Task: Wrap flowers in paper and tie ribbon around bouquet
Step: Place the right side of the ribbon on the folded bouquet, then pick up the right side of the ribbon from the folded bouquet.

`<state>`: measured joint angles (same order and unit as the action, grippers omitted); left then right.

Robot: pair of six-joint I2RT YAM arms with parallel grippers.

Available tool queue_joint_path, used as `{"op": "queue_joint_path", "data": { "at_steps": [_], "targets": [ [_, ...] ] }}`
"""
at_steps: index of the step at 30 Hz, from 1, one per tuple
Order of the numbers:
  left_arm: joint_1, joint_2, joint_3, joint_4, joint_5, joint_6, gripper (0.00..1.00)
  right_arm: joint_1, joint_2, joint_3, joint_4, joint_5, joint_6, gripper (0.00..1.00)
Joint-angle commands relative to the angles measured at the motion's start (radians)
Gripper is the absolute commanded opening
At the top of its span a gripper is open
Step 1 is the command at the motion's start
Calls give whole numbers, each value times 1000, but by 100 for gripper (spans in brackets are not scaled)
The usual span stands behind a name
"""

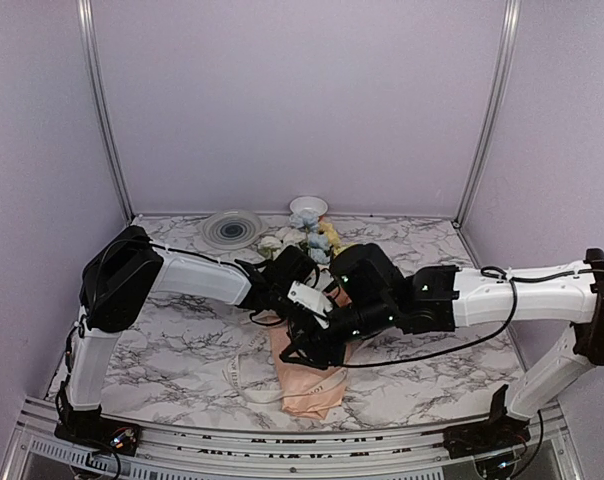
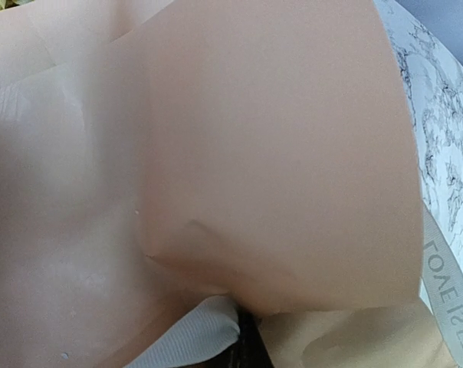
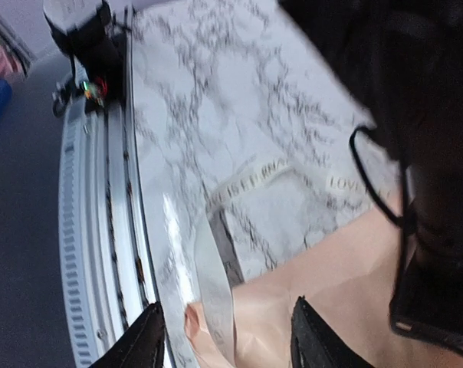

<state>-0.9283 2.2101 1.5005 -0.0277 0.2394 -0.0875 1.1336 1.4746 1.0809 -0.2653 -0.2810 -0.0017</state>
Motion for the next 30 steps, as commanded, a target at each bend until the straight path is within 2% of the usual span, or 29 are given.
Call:
{"op": "queue_joint_path", "data": {
  "at_steps": [1,5,8,10,17,23,30],
  "targets": [
    [-1,-11,-18,-38,13,14,0,9,99,-74,-146,32,-20,59],
    [-1,-12,-19,-38,15,15,0,14,127,-103,-131,60,-47,66],
    [-1,-12,-19,-39,15,16,0,13,148,-107,-122,57,-59,65],
    [-1,-12,-19,-41,15,18,0,13,169,-105,-128,56,-64,61],
    [-1,-17,-20,-43,11,30,0,14,174,-84,-125,119,-42,0],
    [2,-22,-15,-44,13,35,0,9,60,-119,56,215,5,0],
    [5,-43,-24,-44,19,45,0,-77,91,-219,305,143,113,0]
  ]
}}
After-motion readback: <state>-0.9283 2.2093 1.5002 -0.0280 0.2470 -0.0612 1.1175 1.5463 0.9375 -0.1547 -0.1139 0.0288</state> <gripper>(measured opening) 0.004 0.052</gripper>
